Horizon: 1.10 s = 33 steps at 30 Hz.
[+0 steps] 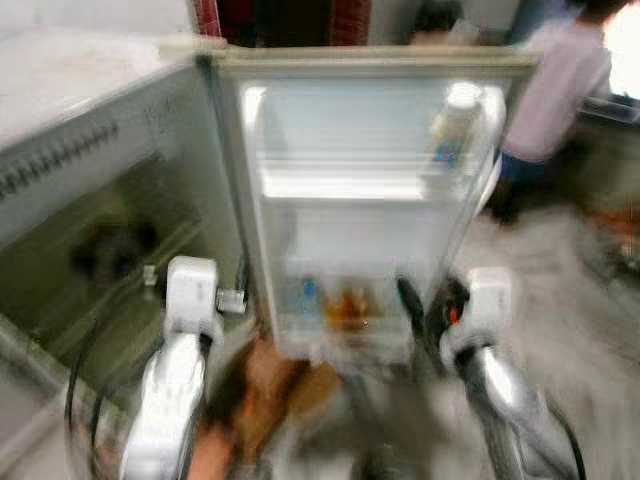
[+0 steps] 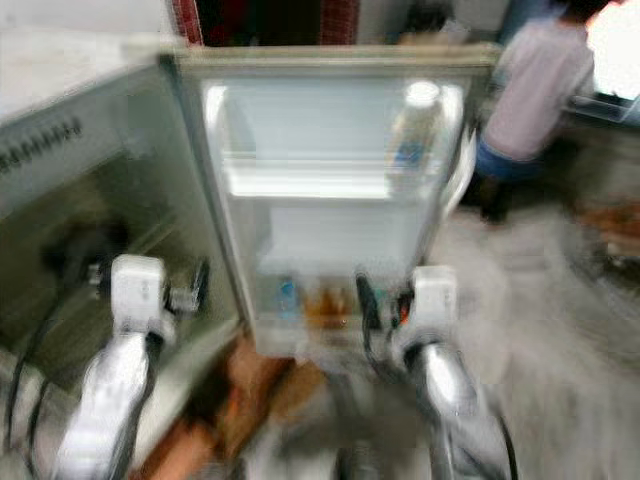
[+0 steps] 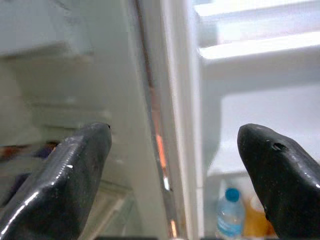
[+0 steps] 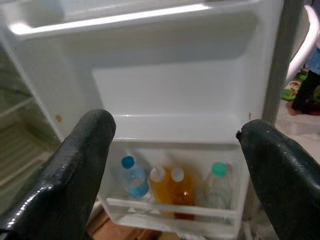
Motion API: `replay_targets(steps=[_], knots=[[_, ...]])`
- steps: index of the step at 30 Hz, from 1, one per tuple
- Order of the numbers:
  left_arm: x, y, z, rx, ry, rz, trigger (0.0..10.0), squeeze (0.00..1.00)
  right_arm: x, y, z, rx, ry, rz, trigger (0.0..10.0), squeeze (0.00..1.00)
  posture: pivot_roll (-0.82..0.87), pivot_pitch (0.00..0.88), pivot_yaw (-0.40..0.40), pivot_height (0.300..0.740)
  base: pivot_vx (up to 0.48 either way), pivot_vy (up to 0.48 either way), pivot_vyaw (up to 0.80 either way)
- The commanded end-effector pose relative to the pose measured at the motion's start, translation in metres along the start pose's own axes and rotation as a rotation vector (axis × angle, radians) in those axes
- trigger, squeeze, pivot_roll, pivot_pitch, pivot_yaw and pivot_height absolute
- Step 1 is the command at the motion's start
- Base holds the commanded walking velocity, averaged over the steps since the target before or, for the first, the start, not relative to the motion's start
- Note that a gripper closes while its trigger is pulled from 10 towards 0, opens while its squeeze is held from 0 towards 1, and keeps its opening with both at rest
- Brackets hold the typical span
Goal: Restocking fridge
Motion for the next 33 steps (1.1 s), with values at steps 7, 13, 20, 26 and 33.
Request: replay_targets(steps=[7, 13, 20, 26, 33], knots=[[0.007, 0.001, -0.001, 0.002, 0.009, -0.039, 10.0, 0.00, 0.004, 0.010, 0.006, 0.001, -0.025, -0.009, 10.0, 0.00, 0.05, 0.000, 0.008, 0.740, 0.000, -0.155, 0.00], [0.005, 0.008, 0.003, 0.016, 0.011, -0.036, 10.0, 0.00, -0.009, 0.022, 0.024, 0.090, -0.140, 0.081, 10.0, 0.00, 0.04, 0.000, 0.013, 0.740, 0.000, -0.480, 0.00], [-0.001, 0.007, 0.009, 0.033, 0.020, -0.022, 10.0, 0.00, -0.011, 0.027, 0.037, 0.125, -0.183, 0.078, 10.0, 0.00, 0.05, 0.000, 0.004, 0.740, 0.000, -0.475, 0.00], [-0.001, 0.003, 0.001, 0.018, 0.020, -0.026, 10.0, 0.00, -0.025, 0.026, 0.052, 0.244, -0.221, 0.124, 10.0, 0.00, 0.04, 0.000, -0.007, 0.740, 0.093, -0.434, 0.27], [0.005, 0.004, -0.001, 0.014, 0.014, -0.033, 10.0, 0.00, -0.027, 0.027, 0.060, 0.278, -0.223, 0.119, 10.0, 0.00, 0.05, 0.000, -0.023, 0.740, 0.358, -0.312, 0.80]])
Point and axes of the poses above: a point about 5 cm out from each wrist's last joint towards the gripper, its own y axis pointing out of the wrist towards the gripper, its own z axis along the axis of the wrist's last joint, x = y × z, the point moved 1 cm from there along y, pointing out of the wrist towards the gripper, and after that the axes turned 13 degrees about -y, right-handed, at the moved point
